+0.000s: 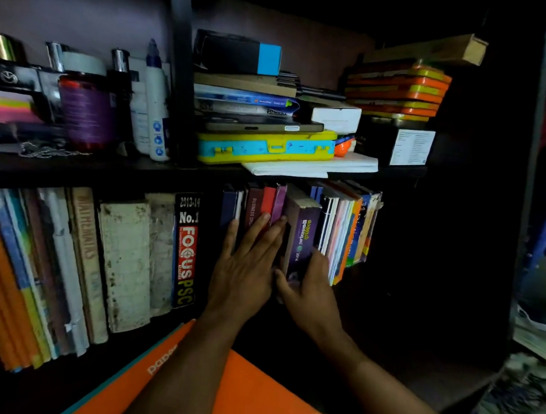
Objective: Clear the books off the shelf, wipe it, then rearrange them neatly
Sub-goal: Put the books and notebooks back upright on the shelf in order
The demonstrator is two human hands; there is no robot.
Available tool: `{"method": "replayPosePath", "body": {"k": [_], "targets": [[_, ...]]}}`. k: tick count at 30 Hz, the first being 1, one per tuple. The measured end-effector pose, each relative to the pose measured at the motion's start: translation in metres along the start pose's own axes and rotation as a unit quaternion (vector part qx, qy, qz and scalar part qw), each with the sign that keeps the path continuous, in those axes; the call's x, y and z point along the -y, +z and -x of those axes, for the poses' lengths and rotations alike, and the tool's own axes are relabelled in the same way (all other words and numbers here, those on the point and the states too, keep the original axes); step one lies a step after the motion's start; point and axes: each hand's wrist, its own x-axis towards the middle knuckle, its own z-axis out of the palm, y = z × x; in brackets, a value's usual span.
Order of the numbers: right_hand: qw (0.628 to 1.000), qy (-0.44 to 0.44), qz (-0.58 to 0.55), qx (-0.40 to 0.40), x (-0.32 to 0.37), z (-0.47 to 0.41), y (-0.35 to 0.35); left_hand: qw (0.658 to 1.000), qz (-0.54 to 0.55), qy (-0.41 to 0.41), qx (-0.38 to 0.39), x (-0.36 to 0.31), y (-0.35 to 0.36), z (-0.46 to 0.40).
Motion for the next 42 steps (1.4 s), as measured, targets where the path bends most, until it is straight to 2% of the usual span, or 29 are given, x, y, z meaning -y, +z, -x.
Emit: {"method": "replayPosePath", "body": {"k": [1, 4, 5, 8, 10, 16, 19, 22, 24, 27, 30, 32, 37, 42], "targets": [[1.0, 0.0, -0.003, -0.01, -0.003, 0.005, -0.011, 1.0, 0.009, -0.006, -0.006, -0.002, -0.002, 0.0], [0.989, 0.044, 0.054, -0.127, -0.022, 0.003, -0.039, 0.998, 0.047, -0.033, -0.023, -0.007, -0.004, -0.002], [0.989, 0.067, 0.061, -0.12, -0.026, -0.002, -0.041, 0.998, 0.05, -0.041, -0.02, -0.008, -0.004, -0.002], [0.996, 0.059, 0.059, -0.006, -0.025, -0.019, -0.018, 0.999, 0.039, -0.032, -0.01, -0.011, 0.001, -0.002], [0.995, 0.067, 0.062, 0.028, -0.019, -0.028, 0.003, 0.999, 0.028, -0.026, -0.018, -0.011, 0.004, -0.002], [0.991, 0.088, 0.099, 0.006, -0.025, -0.024, -0.002, 1.0, -0.002, -0.02, -0.015, -0.013, 0.001, -0.003], [0.988, 0.137, 0.073, 0.0, -0.024, -0.021, -0.008, 0.999, 0.006, 0.037, -0.018, -0.015, 0.006, -0.002], [0.986, 0.143, 0.066, 0.062, -0.027, -0.023, -0.004, 0.996, -0.021, 0.079, 0.047, -0.022, 0.014, 0.004], [0.985, 0.144, 0.073, 0.066, -0.028, -0.025, -0.001, 0.99, -0.076, 0.073, 0.096, -0.024, 0.013, 0.005], [0.987, 0.151, 0.039, 0.027, -0.029, -0.024, -0.003, 0.972, -0.138, 0.075, 0.173, -0.03, 0.007, 0.008], [0.984, 0.157, -0.042, -0.068, -0.031, -0.025, -0.009, 0.981, -0.124, 0.07, 0.128, -0.025, 0.012, 0.009], [0.98, 0.158, -0.071, -0.1, -0.032, -0.026, -0.012, 0.985, -0.099, 0.068, 0.124, -0.02, 0.009, 0.005], [0.98, 0.146, -0.064, -0.116, -0.038, -0.029, -0.016, 0.982, 0.03, 0.118, 0.141, -0.034, 0.003, -0.002], [0.976, 0.159, -0.086, -0.12, -0.035, -0.027, -0.013, 0.975, 0.022, 0.101, 0.199, -0.034, 0.005, 0.007]]}}
